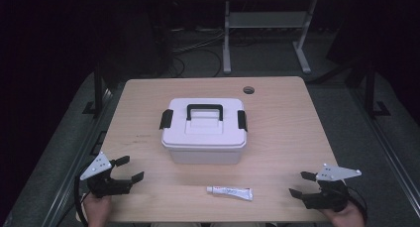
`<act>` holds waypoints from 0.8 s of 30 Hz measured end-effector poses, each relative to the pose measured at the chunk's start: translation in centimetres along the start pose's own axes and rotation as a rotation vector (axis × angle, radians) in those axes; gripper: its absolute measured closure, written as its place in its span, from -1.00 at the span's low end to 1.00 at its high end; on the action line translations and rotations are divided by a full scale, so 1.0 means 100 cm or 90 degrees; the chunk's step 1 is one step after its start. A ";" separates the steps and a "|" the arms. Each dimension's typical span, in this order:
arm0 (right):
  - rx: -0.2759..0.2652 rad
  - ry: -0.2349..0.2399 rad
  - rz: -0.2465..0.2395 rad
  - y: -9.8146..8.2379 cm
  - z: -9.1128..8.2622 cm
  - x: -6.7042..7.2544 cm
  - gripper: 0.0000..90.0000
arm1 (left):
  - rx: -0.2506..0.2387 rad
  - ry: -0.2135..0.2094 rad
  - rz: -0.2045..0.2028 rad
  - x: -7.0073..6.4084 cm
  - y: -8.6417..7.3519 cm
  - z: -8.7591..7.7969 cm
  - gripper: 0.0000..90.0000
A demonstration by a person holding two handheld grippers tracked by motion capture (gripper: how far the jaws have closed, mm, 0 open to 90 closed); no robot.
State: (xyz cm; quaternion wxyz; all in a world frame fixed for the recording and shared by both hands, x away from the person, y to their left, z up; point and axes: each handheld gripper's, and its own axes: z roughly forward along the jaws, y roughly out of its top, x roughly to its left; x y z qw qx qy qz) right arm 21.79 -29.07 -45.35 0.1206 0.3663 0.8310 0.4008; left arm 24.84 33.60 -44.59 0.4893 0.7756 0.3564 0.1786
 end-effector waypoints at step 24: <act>0.076 0.060 -0.049 0.053 0.002 -0.011 -0.46 | -0.003 0.001 0.000 0.002 0.000 -0.002 -0.67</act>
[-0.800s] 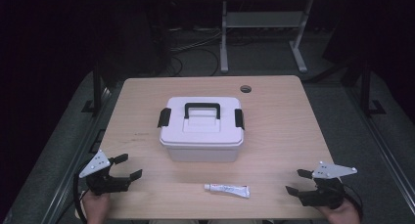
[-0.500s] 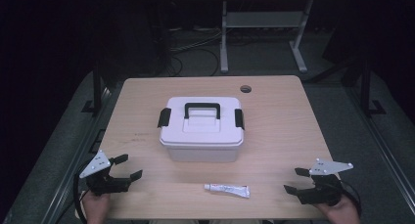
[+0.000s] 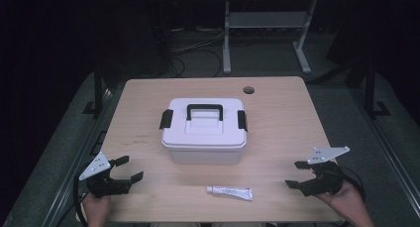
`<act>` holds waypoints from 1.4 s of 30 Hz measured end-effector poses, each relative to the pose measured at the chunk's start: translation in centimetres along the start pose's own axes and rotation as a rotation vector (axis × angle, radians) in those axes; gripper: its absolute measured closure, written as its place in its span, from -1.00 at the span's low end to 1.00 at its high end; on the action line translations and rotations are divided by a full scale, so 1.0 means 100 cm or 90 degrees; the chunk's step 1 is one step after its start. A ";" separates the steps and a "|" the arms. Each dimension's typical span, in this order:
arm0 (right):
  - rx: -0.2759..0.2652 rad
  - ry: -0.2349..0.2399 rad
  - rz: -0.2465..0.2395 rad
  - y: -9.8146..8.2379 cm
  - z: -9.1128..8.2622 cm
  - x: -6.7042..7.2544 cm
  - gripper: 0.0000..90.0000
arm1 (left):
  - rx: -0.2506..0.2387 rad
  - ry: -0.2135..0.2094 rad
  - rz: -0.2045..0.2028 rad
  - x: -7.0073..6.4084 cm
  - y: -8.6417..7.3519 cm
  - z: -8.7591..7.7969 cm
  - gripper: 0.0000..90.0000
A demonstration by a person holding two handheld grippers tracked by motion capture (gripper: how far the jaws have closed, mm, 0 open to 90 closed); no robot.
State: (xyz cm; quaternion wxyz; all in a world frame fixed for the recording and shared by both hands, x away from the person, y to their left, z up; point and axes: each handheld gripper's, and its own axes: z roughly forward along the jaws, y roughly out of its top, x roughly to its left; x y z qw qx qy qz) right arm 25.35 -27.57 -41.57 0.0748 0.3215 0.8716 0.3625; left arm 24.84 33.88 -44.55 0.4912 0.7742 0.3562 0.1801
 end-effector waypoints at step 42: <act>0.082 0.061 -0.142 0.153 -0.011 -0.023 -0.60 | -0.020 0.006 -0.006 0.004 0.000 0.000 -0.67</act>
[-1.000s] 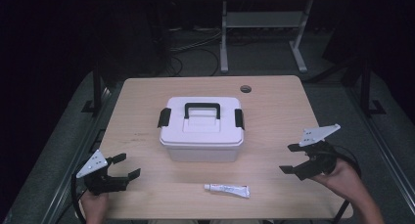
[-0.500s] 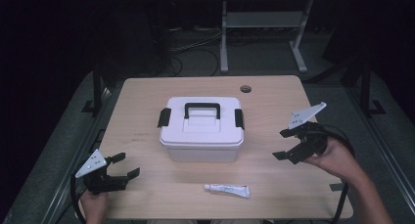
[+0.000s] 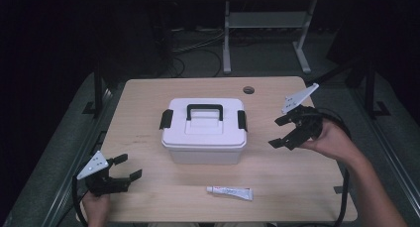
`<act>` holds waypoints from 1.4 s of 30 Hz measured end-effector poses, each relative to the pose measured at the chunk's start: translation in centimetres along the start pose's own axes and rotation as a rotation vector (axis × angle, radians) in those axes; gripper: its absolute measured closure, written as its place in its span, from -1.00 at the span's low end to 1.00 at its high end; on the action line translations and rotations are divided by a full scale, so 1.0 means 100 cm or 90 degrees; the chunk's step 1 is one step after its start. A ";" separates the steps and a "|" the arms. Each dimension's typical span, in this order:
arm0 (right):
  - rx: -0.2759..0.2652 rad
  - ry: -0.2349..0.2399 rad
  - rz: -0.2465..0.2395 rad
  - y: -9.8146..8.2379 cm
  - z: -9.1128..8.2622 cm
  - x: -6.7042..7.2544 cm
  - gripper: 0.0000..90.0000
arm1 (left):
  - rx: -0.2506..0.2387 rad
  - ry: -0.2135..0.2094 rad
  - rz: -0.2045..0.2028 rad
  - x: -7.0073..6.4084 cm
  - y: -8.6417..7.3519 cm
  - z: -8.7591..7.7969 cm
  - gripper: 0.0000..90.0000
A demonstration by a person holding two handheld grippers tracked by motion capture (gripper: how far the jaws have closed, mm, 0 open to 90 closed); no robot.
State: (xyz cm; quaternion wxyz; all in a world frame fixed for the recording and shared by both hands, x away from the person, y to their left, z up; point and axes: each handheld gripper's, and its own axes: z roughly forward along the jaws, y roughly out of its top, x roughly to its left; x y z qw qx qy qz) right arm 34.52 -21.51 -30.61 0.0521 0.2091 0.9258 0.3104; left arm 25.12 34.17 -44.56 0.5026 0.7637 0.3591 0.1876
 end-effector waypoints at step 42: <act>0.056 0.061 -0.085 0.102 0.024 -0.028 -0.60 | -0.004 0.008 0.000 0.004 0.000 -0.004 -0.67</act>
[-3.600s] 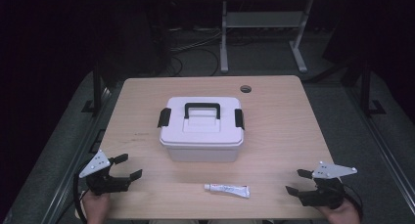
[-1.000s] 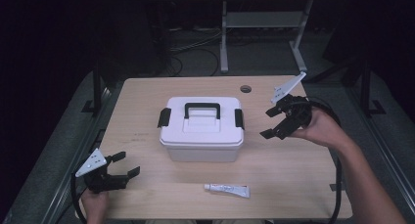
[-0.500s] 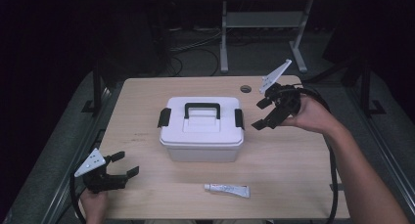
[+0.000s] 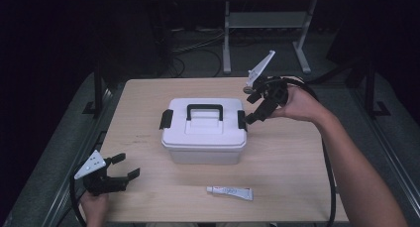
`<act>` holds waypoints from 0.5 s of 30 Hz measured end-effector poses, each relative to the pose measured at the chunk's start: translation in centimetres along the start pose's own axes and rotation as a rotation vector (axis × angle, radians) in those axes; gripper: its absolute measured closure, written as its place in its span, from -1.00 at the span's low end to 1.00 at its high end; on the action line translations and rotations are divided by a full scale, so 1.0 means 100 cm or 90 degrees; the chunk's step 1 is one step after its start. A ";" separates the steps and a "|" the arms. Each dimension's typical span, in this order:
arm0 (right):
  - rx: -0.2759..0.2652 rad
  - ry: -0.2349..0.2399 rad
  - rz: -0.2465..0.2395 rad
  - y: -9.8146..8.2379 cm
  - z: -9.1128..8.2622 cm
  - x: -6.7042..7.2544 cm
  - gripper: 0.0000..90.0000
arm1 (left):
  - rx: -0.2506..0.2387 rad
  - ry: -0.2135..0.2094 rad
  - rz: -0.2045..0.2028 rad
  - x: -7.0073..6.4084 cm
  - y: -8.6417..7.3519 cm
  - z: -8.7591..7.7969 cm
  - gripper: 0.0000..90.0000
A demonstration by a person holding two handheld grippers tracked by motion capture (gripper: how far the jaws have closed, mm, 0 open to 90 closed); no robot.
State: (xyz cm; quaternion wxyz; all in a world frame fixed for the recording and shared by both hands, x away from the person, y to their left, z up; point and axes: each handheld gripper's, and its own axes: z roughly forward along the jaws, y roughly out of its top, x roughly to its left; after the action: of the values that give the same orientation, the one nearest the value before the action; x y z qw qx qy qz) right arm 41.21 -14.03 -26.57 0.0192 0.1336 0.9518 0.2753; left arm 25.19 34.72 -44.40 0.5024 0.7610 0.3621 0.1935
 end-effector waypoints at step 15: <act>0.009 0.030 -0.028 0.036 0.017 -0.011 -0.57 | -0.004 0.003 -0.004 0.002 0.001 0.000 -0.67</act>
State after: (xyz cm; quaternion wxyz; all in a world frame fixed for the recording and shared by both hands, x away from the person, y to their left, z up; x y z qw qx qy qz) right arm 43.31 -10.55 -26.15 0.0018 0.1065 0.9567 0.2710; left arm 25.34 34.87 -44.36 0.5047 0.7577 0.3648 0.1952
